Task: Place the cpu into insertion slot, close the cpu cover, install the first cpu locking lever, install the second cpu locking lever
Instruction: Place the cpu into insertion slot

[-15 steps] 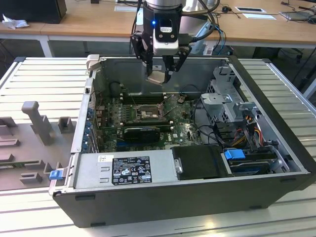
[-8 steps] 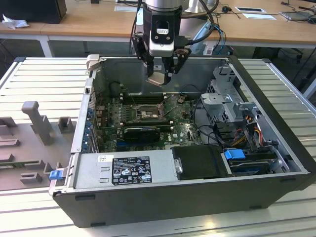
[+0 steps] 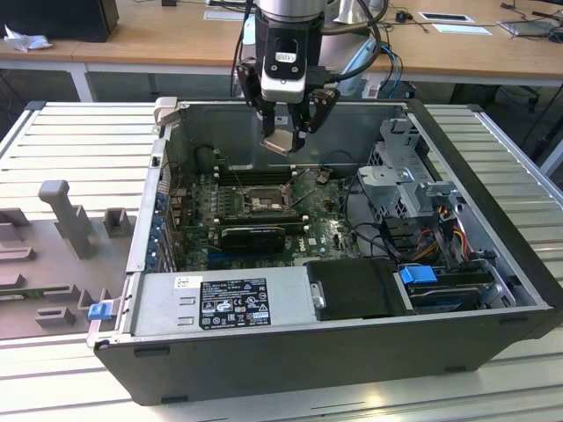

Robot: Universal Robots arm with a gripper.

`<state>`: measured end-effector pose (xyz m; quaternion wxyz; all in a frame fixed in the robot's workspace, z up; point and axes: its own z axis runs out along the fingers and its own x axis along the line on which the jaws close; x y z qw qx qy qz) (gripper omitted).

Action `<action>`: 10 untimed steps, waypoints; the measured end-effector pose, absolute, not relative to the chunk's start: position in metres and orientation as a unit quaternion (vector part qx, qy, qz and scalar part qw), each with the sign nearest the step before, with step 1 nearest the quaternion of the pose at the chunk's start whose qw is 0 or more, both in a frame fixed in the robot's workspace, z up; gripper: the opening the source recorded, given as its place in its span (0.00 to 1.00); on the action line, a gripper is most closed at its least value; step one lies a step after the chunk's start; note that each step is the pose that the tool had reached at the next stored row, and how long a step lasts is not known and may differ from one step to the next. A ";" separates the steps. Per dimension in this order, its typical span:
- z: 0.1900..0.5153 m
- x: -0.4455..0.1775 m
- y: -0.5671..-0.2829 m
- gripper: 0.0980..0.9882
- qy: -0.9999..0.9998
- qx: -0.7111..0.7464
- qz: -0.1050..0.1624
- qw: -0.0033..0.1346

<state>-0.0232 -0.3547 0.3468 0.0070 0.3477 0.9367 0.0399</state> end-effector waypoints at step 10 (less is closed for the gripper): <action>0.345 -0.023 -0.355 0.48 0.928 0.370 0.040 0.008</action>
